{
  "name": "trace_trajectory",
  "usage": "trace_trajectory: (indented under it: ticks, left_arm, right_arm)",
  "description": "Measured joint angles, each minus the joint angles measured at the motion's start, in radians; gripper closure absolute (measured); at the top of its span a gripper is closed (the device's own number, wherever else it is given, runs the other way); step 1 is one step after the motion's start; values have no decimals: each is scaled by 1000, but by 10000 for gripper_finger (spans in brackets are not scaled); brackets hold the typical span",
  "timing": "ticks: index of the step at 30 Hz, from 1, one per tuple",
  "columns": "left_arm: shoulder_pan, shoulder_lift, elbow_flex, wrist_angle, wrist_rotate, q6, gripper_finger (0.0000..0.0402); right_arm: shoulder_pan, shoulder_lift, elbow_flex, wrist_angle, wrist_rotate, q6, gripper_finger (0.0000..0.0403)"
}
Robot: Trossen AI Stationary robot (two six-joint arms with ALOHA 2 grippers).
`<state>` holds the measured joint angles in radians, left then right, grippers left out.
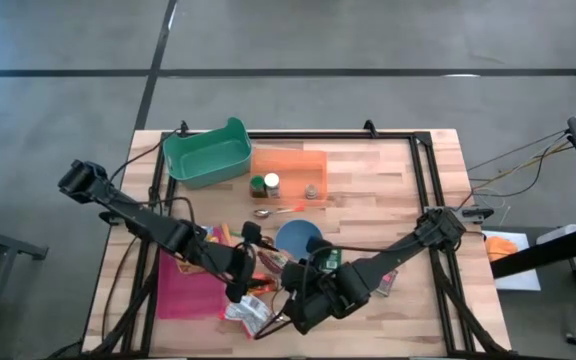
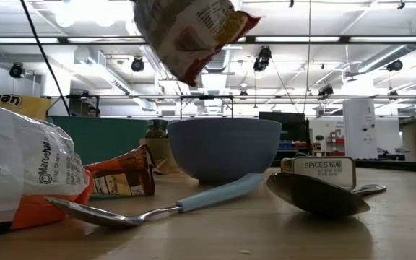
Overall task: Pick & Place Food Item
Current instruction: Put the red noodle pack into the pink bin
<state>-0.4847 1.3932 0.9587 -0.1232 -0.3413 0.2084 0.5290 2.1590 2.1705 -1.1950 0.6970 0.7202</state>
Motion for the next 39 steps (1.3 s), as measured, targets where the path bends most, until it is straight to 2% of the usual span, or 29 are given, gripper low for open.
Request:
trace_trajectory:
  ticks: [11,24,27,39]
  left_arm:
    - [-4,75,44,-96,46,5,7]
    - [-10,82,53,-110,95,2,15]
    - [-10,82,52,-110,119,1,42]
    - [-11,82,53,-106,125,1,210]
  right_arm:
    - [0,0,-1,96,0,-93,394]
    - [0,0,-1,158,-14,-152,394]
    - [1,0,-1,159,-18,-156,394]
    - [1,0,-1,170,-21,-166,394]
